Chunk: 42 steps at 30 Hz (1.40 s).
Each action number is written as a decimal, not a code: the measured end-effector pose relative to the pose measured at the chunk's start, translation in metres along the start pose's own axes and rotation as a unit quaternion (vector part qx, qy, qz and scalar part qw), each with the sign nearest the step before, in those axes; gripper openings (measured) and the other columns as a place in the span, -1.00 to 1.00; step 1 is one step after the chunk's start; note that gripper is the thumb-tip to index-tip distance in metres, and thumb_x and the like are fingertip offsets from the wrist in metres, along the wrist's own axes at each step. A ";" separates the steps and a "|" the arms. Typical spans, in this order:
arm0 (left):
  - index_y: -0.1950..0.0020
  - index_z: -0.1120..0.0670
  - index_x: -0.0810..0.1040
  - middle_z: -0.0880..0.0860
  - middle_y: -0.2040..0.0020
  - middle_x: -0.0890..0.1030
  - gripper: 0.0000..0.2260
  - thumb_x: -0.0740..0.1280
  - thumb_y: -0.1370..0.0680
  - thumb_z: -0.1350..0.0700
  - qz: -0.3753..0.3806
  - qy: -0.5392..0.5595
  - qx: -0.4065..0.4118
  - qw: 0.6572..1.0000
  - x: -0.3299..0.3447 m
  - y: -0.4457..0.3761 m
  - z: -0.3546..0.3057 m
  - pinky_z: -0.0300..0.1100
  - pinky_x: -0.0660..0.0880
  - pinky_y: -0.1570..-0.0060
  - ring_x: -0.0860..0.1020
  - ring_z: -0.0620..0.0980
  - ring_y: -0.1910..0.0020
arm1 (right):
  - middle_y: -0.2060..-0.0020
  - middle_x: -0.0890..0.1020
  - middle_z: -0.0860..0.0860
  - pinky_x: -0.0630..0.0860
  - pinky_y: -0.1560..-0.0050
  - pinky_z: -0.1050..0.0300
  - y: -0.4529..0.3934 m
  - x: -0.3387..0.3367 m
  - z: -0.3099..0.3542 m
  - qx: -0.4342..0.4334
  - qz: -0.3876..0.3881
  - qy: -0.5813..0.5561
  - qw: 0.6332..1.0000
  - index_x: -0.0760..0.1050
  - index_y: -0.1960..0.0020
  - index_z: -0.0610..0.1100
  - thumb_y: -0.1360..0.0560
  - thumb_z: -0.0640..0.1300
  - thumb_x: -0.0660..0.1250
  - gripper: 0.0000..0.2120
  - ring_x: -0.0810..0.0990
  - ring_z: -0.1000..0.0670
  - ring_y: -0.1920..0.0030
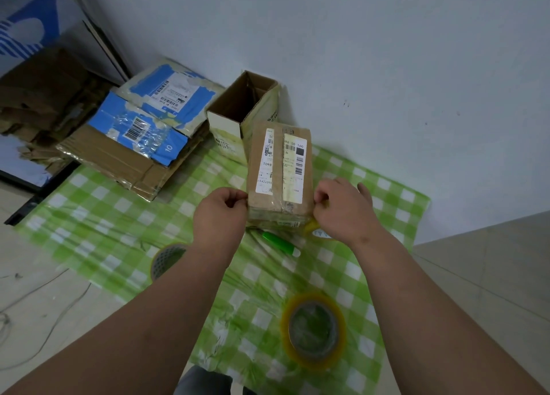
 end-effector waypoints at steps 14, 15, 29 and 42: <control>0.17 -0.21 0.59 -0.31 0.20 0.66 -0.76 0.44 -0.50 0.16 0.063 -0.016 0.096 0.993 -0.012 0.007 0.009 -0.44 0.44 0.15 0.61 -0.36 0.14 | 0.08 0.47 0.10 0.29 -0.31 -0.01 0.013 -0.003 -0.003 -0.038 0.047 -0.062 0.996 0.46 0.15 -0.04 -0.31 -0.07 0.45 -0.80 0.43 0.19 0.11; 0.17 -0.21 0.59 -0.31 0.20 0.66 -0.77 0.45 -0.50 0.15 0.062 -0.030 0.103 0.992 -0.012 0.006 0.008 -0.45 0.44 0.15 0.60 -0.37 0.14 | 0.08 0.47 0.11 0.30 -0.29 0.00 0.013 -0.002 -0.003 -0.044 0.047 -0.059 0.996 0.45 0.16 -0.03 -0.30 -0.06 0.46 -0.79 0.43 0.19 0.11; 0.14 -0.10 0.48 -0.24 0.21 0.59 -0.83 0.47 -0.48 0.05 0.020 -0.121 0.128 0.984 -0.012 -0.006 0.010 -0.27 0.44 0.30 0.60 -0.21 0.18 | 0.26 0.43 0.16 0.22 -0.05 0.07 0.006 0.016 0.005 -0.073 -0.048 -0.021 0.996 0.22 0.25 0.06 -0.31 0.13 0.50 -0.57 0.38 0.19 0.22; 0.07 -0.06 0.44 0.02 0.24 0.65 -0.85 0.31 -0.54 0.19 0.039 -0.153 0.213 0.964 -0.017 -0.006 0.013 -0.11 0.43 0.33 0.56 0.04 0.31 | 0.17 0.52 0.14 0.02 -0.43 -0.06 0.008 0.009 0.004 -0.041 0.016 -0.040 0.998 0.37 0.15 -0.01 -0.41 0.21 0.32 -0.70 0.49 0.09 0.07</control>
Point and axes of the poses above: each hand's wrist, its own y-axis away from the middle knuckle, its own x-axis out of the palm, z = x × y, the point moved 3 cm from there along -y, towards the middle knuckle
